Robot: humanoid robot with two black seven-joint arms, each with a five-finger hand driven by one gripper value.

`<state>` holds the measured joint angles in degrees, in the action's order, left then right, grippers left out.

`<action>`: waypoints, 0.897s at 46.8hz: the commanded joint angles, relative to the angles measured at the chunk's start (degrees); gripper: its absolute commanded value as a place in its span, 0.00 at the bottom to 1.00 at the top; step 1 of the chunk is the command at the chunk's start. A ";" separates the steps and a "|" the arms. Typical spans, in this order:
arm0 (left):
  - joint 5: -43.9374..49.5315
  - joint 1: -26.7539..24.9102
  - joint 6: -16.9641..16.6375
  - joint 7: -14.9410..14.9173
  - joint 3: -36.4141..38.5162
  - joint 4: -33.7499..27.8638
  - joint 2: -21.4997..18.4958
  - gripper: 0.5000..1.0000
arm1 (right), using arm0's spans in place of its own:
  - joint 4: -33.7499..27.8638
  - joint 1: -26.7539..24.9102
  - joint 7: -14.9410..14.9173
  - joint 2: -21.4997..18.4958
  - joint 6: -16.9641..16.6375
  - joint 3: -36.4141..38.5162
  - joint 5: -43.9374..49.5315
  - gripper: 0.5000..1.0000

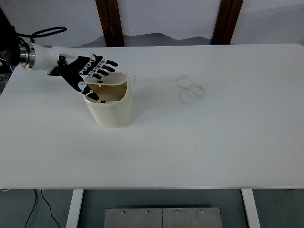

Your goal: Open trash bin

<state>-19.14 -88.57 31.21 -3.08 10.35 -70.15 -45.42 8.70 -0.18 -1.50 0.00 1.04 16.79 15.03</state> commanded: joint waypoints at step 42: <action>25.73 30.91 -11.09 13.09 -32.76 27.60 4.38 1.00 | 0.00 0.00 0.00 0.00 0.01 0.00 0.00 0.99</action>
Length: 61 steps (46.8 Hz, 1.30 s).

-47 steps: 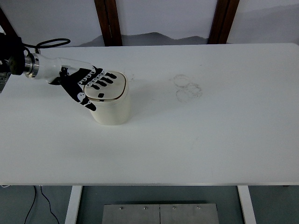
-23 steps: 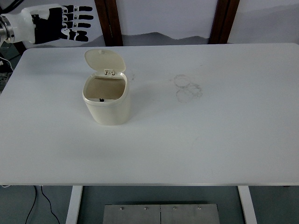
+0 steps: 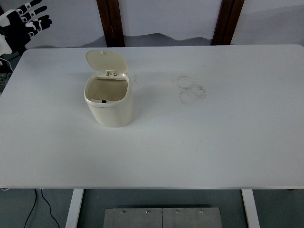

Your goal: Open trash bin

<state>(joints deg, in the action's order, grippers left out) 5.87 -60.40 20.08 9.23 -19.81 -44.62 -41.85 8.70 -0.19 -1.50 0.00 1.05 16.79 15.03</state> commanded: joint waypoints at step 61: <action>6.00 22.34 6.29 9.84 -19.21 19.22 14.43 1.00 | 0.00 0.01 0.01 0.00 -0.09 0.00 0.00 0.99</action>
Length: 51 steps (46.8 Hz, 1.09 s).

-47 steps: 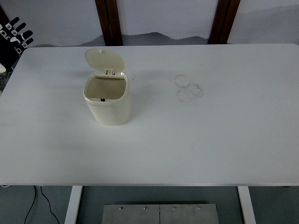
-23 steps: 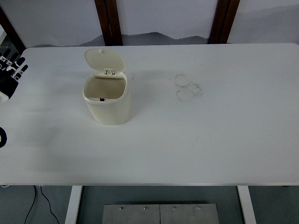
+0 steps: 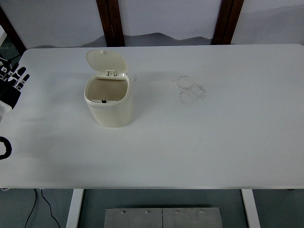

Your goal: Open trash bin

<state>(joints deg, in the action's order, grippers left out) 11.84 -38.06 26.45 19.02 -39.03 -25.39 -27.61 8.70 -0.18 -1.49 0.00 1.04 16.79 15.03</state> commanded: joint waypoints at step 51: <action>-0.15 0.09 0.00 0.05 0.01 -0.10 0.01 1.00 | 0.44 0.01 0.08 0.00 -0.07 -0.09 0.26 0.99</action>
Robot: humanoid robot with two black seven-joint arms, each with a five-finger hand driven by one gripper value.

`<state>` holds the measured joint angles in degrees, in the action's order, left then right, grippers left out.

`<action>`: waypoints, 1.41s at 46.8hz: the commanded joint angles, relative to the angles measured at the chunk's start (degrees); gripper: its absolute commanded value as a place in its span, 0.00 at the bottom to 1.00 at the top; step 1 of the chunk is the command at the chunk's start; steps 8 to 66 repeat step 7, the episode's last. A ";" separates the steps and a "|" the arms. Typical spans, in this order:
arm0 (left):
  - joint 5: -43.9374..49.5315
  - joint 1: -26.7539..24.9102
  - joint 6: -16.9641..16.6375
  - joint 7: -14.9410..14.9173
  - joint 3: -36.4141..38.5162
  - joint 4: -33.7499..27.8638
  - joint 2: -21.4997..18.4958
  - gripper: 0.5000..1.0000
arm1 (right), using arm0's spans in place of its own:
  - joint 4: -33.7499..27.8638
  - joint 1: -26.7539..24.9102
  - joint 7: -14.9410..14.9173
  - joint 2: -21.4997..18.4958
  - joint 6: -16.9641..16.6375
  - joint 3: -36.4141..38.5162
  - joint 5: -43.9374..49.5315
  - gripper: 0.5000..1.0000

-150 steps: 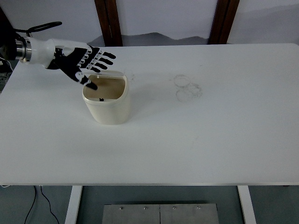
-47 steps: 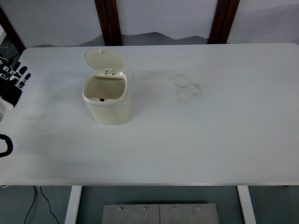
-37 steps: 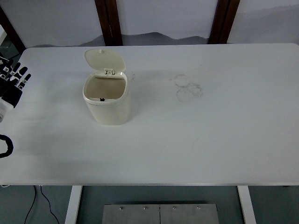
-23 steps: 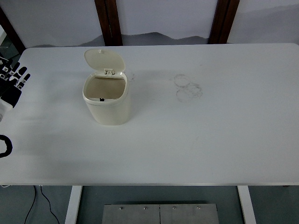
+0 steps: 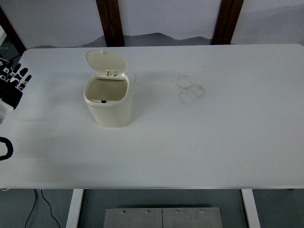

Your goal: Open trash bin

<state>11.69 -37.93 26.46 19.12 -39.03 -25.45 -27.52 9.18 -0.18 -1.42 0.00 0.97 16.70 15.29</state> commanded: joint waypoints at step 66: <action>0.00 -0.04 -0.01 -0.05 0.00 -0.04 0.01 1.00 | -0.04 0.00 -0.08 0.00 0.00 0.00 -0.17 0.99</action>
